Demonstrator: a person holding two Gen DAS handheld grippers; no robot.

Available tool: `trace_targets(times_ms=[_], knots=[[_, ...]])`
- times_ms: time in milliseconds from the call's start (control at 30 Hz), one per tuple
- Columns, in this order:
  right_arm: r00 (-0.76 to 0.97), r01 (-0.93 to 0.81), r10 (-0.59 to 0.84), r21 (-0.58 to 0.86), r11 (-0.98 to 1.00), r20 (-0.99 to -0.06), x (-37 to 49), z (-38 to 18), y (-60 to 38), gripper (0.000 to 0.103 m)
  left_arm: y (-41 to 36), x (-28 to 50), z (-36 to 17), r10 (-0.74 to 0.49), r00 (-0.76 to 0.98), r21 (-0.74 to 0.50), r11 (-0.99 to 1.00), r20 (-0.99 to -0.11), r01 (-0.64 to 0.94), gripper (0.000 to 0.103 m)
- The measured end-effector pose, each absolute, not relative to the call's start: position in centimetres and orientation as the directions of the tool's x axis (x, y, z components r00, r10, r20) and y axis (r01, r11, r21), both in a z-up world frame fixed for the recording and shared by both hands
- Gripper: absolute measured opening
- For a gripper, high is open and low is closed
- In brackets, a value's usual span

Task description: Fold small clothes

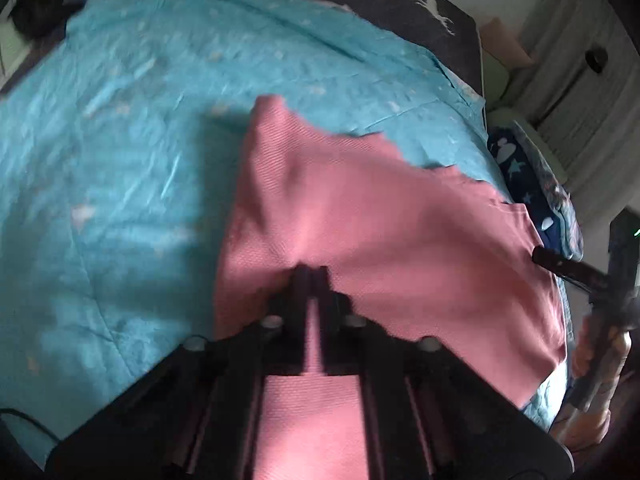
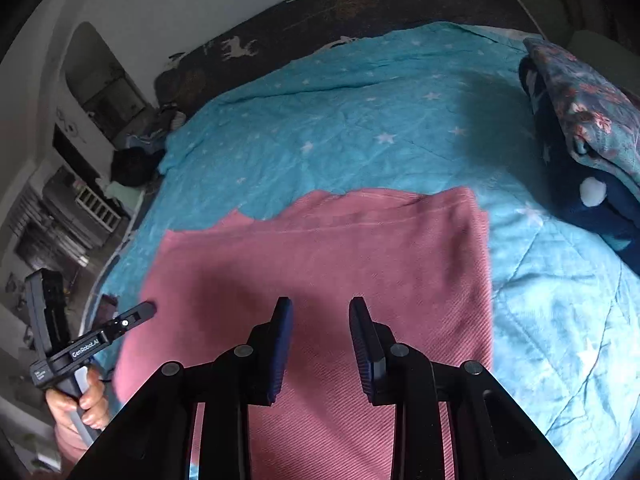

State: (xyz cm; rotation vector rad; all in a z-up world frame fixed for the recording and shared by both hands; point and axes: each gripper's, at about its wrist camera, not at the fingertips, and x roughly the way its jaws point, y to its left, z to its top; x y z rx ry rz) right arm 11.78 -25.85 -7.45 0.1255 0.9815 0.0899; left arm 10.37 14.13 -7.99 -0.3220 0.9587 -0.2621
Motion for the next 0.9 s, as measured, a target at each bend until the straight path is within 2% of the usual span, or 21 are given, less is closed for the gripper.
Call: trace_targets(times_ms=[33,67,133,200,233,367,467,500,600,667,733,800,900], knots=[[0.550,0.021,0.089,0.121,0.992,-0.830,12.0,-8.0,-27.0,0.029,15.2,10.1,-8.1,-0.408,0.554,-0.447,0.892,-0.726,0.072,0.001],[0.539,0.043,0.103,0.150,0.988,-0.836,12.2,-8.8,-28.4,0.028,15.7,9.8,-7.8,-0.421,0.556,-0.464,0.883,-0.716,0.071,0.001],[0.536,0.049,0.180,0.244,0.969,-0.825,11.7,-8.9,-29.8,0.026,15.6,9.1,-6.5,-0.384,0.583,-0.417,0.905,-0.716,0.083,0.004],[0.532,0.049,0.192,0.256,0.965,-0.824,11.7,-8.3,-29.9,0.027,15.1,8.7,-4.9,-0.363,0.605,-0.385,0.918,-0.708,0.099,0.022],[0.543,0.042,0.177,0.237,0.971,-0.821,11.8,-7.7,-29.6,0.027,14.8,8.7,-4.3,-0.367,0.614,-0.384,0.917,-0.699,0.110,0.024],[0.602,-0.031,0.126,0.135,0.990,-0.788,12.8,-5.8,-27.6,0.034,12.8,10.4,-3.0,-0.370,0.633,-0.345,0.923,-0.680,0.169,0.025],[0.572,-0.090,0.205,0.188,0.978,-0.794,14.3,-6.2,-26.7,0.038,11.6,12.9,-4.0,-0.338,0.618,-0.313,0.937,-0.710,0.152,0.025],[0.553,-0.104,0.228,0.204,0.973,-0.802,14.9,-6.7,-26.5,0.038,12.0,13.9,-5.1,-0.283,0.613,-0.282,0.954,-0.737,0.102,0.025],[0.516,-0.026,0.122,0.127,0.992,-0.848,16.2,-8.6,-27.3,0.037,13.9,15.4,-7.6,-0.178,0.586,-0.241,0.970,-0.791,-0.030,0.025],[0.511,0.047,0.108,0.153,0.987,-0.853,16.6,-9.3,-29.0,0.029,15.3,14.7,-7.4,-0.246,0.589,-0.345,0.937,-0.770,-0.060,0.025],[0.517,0.101,0.141,0.224,0.969,-0.844,16.2,-8.9,-30.1,0.028,15.2,13.2,-5.9,-0.245,0.612,-0.339,0.940,-0.752,-0.040,0.027],[0.534,0.108,0.112,0.199,0.974,-0.838,15.4,-8.0,-29.8,0.030,14.8,11.8,-4.6,-0.215,0.644,-0.299,0.954,-0.734,-0.023,0.036],[0.558,0.066,0.101,0.166,0.984,-0.823,13.7,-7.2,-28.9,0.035,14.6,9.8,-3.9,-0.226,0.653,-0.289,0.957,-0.723,0.012,0.040]])
